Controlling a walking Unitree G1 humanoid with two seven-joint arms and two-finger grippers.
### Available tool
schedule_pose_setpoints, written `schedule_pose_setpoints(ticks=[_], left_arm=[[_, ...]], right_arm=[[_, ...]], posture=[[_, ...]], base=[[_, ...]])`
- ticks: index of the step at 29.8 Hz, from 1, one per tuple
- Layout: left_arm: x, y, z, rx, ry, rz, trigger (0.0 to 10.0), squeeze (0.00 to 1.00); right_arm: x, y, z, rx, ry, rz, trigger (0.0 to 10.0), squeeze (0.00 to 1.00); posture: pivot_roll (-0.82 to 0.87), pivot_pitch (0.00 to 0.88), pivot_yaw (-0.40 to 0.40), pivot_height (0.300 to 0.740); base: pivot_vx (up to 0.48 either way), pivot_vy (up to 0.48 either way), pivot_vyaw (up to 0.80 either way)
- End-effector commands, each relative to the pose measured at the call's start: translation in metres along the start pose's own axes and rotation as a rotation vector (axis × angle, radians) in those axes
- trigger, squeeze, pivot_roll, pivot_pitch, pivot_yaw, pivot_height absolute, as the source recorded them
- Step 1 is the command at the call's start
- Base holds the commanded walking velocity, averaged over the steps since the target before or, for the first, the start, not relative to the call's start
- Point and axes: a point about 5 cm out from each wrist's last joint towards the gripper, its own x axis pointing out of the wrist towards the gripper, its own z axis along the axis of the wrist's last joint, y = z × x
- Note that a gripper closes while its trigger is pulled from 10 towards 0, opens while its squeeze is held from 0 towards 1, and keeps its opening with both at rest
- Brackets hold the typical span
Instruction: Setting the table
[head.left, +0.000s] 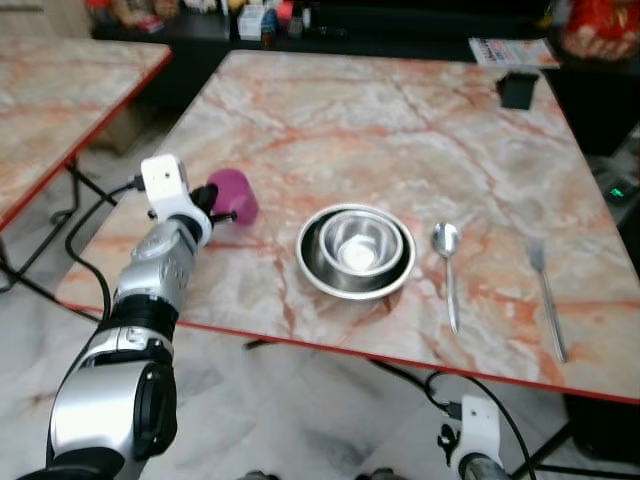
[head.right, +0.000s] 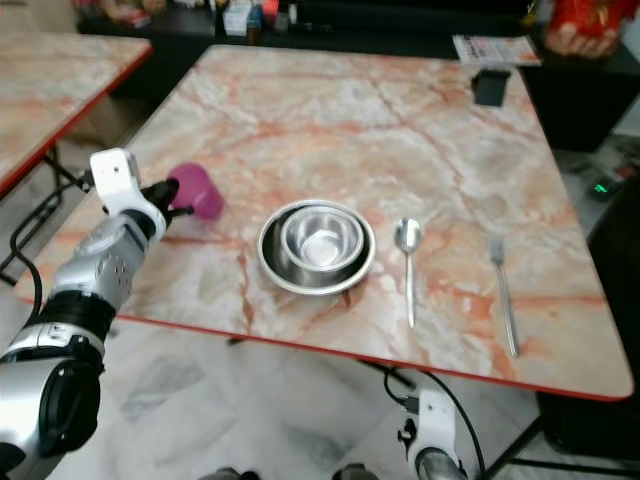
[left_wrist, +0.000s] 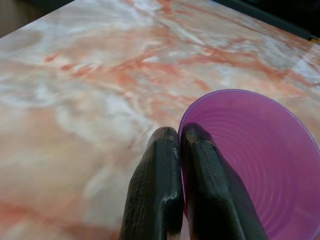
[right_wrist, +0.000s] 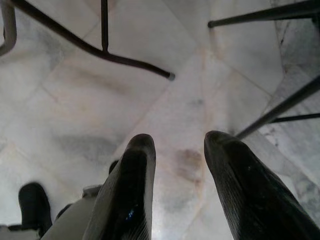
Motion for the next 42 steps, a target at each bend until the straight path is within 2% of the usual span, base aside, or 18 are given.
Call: schedule_pose_setpoints(ticks=[1, 2, 3, 6, 10, 11, 12, 13, 16, 17, 20, 24, 28, 33, 39, 40, 41, 42], left_arm=[[0.003, -0.007, 0.014, 0.053, -0.01, -0.01, 10.0, 0.0], [0.003, -0.007, 0.014, 0.053, -0.01, -0.01, 10.0, 0.0], [0.007, -0.015, 0.015, 0.108, 0.03, -0.013, 10.0, 0.0], [0.013, -0.034, 0.009, 0.103, 0.082, -0.068, 10.0, 0.0], [0.014, -0.043, 0.005, 0.113, 0.098, -0.099, 10.0, 0.0], [0.016, -0.055, 0.004, 0.126, 0.102, -0.139, 10.0, 0.0], [0.016, -0.055, 0.004, 0.126, 0.102, -0.139, 10.0, 0.0], [0.017, -0.062, 0.006, 0.166, 0.101, -0.153, 10.0, 0.0], [0.018, -0.066, 0.009, 0.205, 0.109, -0.152, 10.0, 0.0], [0.019, -0.068, 0.007, 0.247, 0.123, -0.158, 10.0, 0.0], [0.019, -0.067, 0.002, 0.279, 0.14, -0.142, 10.0, 0.0], [0.019, -0.07, -0.004, 0.276, 0.147, -0.136, 10.0, 0.0], [0.02, -0.073, -0.002, 0.279, 0.144, -0.143, 10.0, 0.0], [0.021, -0.084, -0.001, 0.246, 0.139, -0.178, 10.0, 0.0], [0.021, -0.089, 0.001, 0.23, 0.127, -0.186, 10.0, 0.0], [0.021, -0.09, 0.002, 0.245, 0.12, -0.19, 10.0, 0.71], [0.022, -0.091, 0.004, 0.25, 0.116, -0.189, 10.0, 0.77], [0.022, -0.091, 0.004, 0.247, 0.115, -0.19, 10.0, 0.95]], right_arm=[[-0.001, 0.003, -0.005, -0.004, 0.013, 0.016, 10.0, 0.0], [-0.001, 0.003, -0.005, -0.004, 0.013, 0.016, 10.0, 0.0], [-0.001, 0.002, -0.004, -0.011, 0.01, 0.018, 10.0, 0.0], [0.0, 0.001, 0.0, -0.012, -0.003, 0.011, 10.0, 0.0], [0.0, 0.001, 0.001, -0.011, -0.008, 0.012, 10.0, 0.0], [0.0, -0.001, 0.001, -0.003, -0.011, 0.006, 10.0, 0.0], [0.0, -0.001, 0.001, -0.003, -0.011, 0.006, 10.0, 0.0], [0.0, -0.002, 0.0, -0.002, -0.01, 0.004, 10.0, 0.0], [0.0, -0.003, 0.0, -0.002, -0.008, 0.002, 10.0, 0.0], [-0.001, -0.003, -0.001, 0.0, -0.006, -0.001, 10.0, 0.0], [-0.001, -0.004, -0.003, -0.001, -0.002, -0.005, 10.0, 0.0], [-0.001, -0.003, -0.004, 0.002, -0.001, -0.004, 10.0, 0.0], [-0.001, -0.002, -0.004, 0.001, 0.001, -0.001, 10.0, 0.0], [0.0, 0.0, -0.001, 0.003, -0.006, 0.004, 10.0, 0.0], [0.0, 0.0, -0.001, 0.004, -0.006, 0.002, 10.0, 0.0], [0.0, 0.0, -0.001, 0.003, -0.004, 0.001, 10.0, 0.0], [0.0, 0.0, -0.001, 0.003, -0.004, 0.002, 10.0, 0.0], [0.0, 0.0, -0.001, 0.002, -0.004, 0.002, 10.0, 0.0]], posture=[[0.01, 0.139, -0.034, 0.74], [0.01, 0.139, -0.034, 0.74], [0.01, 0.139, -0.034, 0.74], [-0.01, 0.124, -0.032, 0.74], [-0.01, 0.122, -0.03, 0.74], [-0.02, 0.115, -0.03, 0.74], [-0.02, 0.115, -0.03, 0.74], [-0.02, 0.112, -0.029, 0.74], [-0.02, 0.111, -0.027, 0.74], [-0.02, 0.11, -0.023, 0.74], [-0.02, 0.105, -0.019, 0.74], [-0.03, 0.097, -0.016, 0.74], [-0.03, 0.095, -0.015, 0.74], [-0.03, 0.08, -0.009, 0.74], [-0.04, 0.071, -0.007, 0.74], [-0.03, 0.074, -0.009, 0.74], [-0.03, 0.077, -0.008, 0.74], [-0.03, 0.078, -0.008, 0.74]], base=[[0.0, 0.0, 0.0], [0.0, 0.0, 0.0], [0.0, 0.0, 0.0], [0.0, 0.0, 0.0], [0.0, 0.0, 0.0], [0.0, 0.0, 0.0], [0.0, 0.0, 0.0], [0.0, 0.0, 0.0], [0.0, 0.0, 0.0], [0.0, 0.0, 0.0], [0.0, 0.0, 0.0], [0.0, 0.0, 0.0], [0.0, 0.0, 0.0], [0.0, 0.0, 0.0], [0.0, 0.0, 0.0], [0.0, 0.0, 0.0], [0.0, 0.0, 0.0], [0.0, 0.0, 0.0]])
